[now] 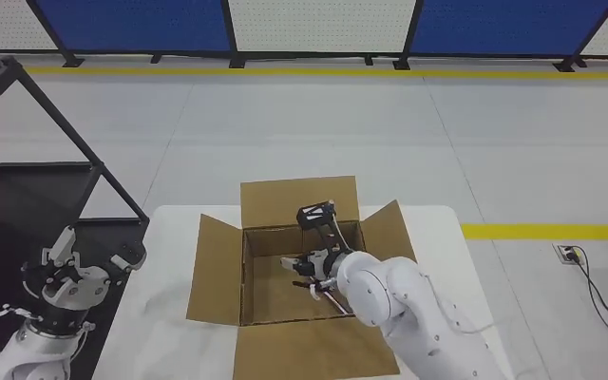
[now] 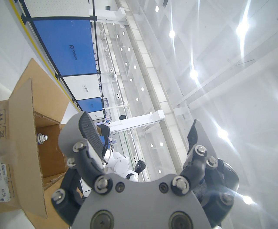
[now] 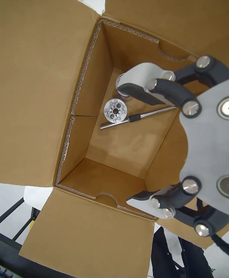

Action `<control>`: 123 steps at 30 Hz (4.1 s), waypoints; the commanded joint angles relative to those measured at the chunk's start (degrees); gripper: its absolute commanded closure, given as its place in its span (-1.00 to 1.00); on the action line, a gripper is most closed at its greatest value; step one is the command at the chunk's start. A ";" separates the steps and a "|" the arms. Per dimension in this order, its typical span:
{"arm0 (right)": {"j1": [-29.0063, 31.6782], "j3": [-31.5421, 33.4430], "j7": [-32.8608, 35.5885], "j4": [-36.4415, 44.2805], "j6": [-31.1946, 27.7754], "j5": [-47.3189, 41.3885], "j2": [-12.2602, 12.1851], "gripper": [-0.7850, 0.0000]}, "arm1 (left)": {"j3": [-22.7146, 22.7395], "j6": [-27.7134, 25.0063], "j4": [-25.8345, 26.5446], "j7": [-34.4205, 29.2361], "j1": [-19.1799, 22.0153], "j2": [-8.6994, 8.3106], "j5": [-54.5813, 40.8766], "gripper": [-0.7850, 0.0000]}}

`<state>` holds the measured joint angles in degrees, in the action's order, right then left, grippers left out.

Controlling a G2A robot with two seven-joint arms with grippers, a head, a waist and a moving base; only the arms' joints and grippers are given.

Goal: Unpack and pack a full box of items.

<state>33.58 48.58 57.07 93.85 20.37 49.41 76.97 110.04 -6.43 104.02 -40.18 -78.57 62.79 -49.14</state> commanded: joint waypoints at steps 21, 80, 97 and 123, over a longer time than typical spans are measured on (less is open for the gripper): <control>-11.32 -7.93 11.10 -19.86 -15.36 12.42 3.17 -1.00 | 0.12 -2.14 3.16 0.23 -4.46 0.53 -3.02 -1.00; -14.76 -4.68 13.91 -32.01 -22.27 12.76 7.07 1.00 | 1.06 -1.96 2.66 0.15 -4.01 0.71 -5.05 -1.00; 13.50 21.15 18.41 24.51 -28.27 18.87 -1.10 1.00 | 1.06 -1.96 2.66 0.15 -4.01 0.71 -5.05 -1.00; 26.76 30.72 11.65 39.05 -18.69 23.30 -2.06 1.00 | 1.06 -1.96 2.66 0.15 -4.01 0.71 -5.05 -1.00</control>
<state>59.46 79.32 70.02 132.71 1.88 72.71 74.95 111.10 -8.40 106.68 -40.02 -82.58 63.49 -54.20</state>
